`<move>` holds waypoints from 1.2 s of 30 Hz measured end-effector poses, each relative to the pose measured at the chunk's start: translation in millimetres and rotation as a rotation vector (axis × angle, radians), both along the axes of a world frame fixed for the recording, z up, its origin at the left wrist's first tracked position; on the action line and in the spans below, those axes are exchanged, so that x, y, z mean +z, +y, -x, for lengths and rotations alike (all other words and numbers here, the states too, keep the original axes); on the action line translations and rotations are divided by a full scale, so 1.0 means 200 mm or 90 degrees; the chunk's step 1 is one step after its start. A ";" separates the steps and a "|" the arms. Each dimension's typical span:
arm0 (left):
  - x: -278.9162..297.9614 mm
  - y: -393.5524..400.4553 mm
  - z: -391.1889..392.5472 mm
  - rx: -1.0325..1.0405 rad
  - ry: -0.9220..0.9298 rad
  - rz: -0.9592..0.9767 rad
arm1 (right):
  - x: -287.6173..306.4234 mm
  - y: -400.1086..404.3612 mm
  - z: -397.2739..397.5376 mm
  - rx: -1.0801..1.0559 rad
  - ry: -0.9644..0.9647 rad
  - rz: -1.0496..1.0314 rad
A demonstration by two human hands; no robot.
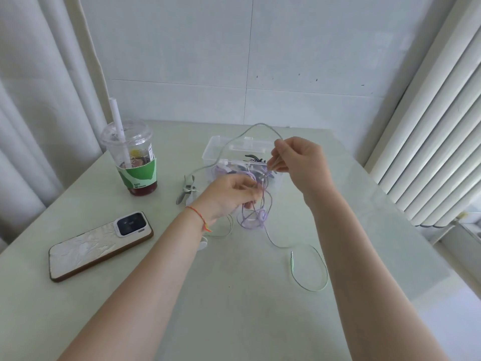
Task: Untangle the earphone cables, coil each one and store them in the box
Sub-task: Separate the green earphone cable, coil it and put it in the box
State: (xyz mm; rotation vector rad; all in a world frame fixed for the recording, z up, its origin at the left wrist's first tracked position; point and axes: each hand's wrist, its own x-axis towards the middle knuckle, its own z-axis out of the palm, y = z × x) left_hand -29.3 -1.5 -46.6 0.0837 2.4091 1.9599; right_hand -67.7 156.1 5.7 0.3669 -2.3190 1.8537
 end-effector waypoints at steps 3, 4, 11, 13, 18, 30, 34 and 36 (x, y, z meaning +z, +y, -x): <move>-0.05 0.01 0.01 0.006 -0.005 0.201 | 0.02 0.00 -0.02 -0.016 0.000 0.074; -0.07 0.01 0.01 0.007 -0.004 0.272 | 0.03 0.00 -0.02 -0.020 -0.003 0.087; 0.00 0.03 0.00 -0.113 -0.011 0.135 | 0.01 0.01 -0.01 -0.050 0.001 -0.074; 0.02 0.05 0.01 -0.086 0.033 0.048 | 0.00 0.00 -0.02 -0.008 -0.040 -0.087; -0.01 0.08 0.00 -0.055 0.044 -0.001 | 0.01 -0.02 -0.02 -0.012 -0.109 0.048; 0.00 0.10 -0.03 -0.089 -0.021 0.032 | -0.01 -0.01 0.02 -0.006 -0.029 -0.011; 0.02 0.07 -0.01 0.002 0.015 -0.002 | -0.03 -0.03 0.02 0.098 -0.051 -0.104; 0.03 0.05 0.01 0.105 0.041 -0.043 | -0.05 -0.03 0.01 0.133 -0.094 -0.140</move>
